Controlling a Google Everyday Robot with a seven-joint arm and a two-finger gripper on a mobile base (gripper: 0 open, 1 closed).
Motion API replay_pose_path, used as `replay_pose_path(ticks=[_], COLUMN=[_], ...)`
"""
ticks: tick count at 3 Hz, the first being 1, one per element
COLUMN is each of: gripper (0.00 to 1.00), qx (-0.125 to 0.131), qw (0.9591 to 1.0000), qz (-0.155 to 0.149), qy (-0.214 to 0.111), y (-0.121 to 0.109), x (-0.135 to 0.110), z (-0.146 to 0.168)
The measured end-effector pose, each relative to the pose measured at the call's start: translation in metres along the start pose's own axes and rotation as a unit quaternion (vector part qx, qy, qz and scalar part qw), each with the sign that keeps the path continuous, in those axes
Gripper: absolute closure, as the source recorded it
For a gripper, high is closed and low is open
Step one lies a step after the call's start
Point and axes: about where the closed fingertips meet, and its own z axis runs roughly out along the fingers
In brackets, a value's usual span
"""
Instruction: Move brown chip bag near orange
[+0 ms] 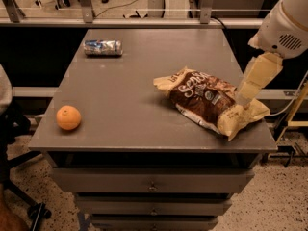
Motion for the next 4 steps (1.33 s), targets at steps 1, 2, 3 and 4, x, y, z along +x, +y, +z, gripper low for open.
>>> replay_pose_path(ticks=[1, 2, 3, 4], gripper=[0.00, 0.00, 0.00, 0.00], qx=[-0.008, -0.024, -0.036, -0.036], qw=[0.9999, 0.9988, 0.9971, 0.9971], qz=[-0.001, -0.025, -0.044, -0.044], qy=[-0.012, -0.034, -0.051, -0.051], y=[-0.001, -0.002, -0.003, -0.003], x=[0.001, -0.007, -0.013, -0.013], z=[0.004, 0.010, 0.014, 0.014])
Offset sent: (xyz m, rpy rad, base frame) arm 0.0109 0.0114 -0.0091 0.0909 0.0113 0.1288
